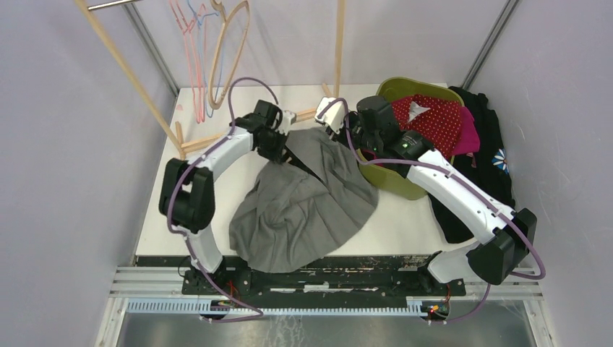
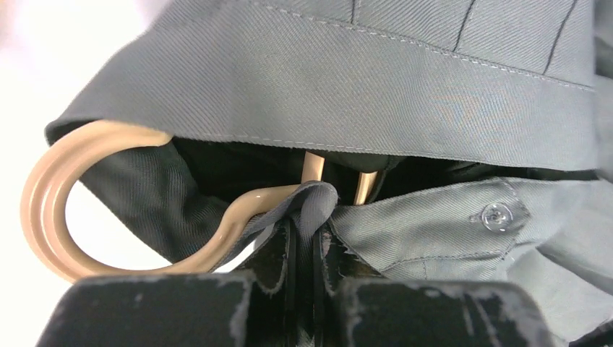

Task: Remove the skirt from the hanger
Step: Pick up the hanger at the center of the board.

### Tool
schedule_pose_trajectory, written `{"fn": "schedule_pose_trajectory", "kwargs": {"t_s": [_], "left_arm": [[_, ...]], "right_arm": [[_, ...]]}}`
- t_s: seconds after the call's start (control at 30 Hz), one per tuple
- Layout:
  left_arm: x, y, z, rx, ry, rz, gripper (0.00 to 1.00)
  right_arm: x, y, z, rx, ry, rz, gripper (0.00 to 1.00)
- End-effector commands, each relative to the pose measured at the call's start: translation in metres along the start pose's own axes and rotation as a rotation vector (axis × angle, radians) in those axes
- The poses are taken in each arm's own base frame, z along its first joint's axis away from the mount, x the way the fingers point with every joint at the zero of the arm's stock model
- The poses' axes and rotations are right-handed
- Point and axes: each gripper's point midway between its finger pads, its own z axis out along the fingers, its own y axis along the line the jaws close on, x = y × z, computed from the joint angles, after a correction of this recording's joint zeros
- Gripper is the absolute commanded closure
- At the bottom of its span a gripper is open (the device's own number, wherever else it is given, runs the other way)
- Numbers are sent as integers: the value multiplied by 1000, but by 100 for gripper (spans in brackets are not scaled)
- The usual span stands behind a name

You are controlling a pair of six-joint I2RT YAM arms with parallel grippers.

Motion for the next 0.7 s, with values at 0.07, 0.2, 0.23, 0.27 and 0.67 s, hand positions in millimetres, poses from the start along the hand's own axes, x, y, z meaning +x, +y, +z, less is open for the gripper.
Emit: {"fn": "schedule_pose_trajectory", "kwargs": {"t_s": [0.07,0.2,0.23,0.27,0.67], "left_arm": [[-94,49,-148,-412,-410,107,97],[-97,36,-173,-380,-447,211,97],[-96,32,-177,-366,-452,238,97],[-96,29,-182,-366,-464,251,97],[-106,-22,-207,-247,-555,311,97]], "right_arm": [[-12,-2,-4,-1,-55,15,69],[-18,2,3,-31,-68,31,62],[-21,2,4,-37,-74,32,61],[-25,0,6,-36,-83,39,59],[-92,1,28,-101,-269,217,29]]}}
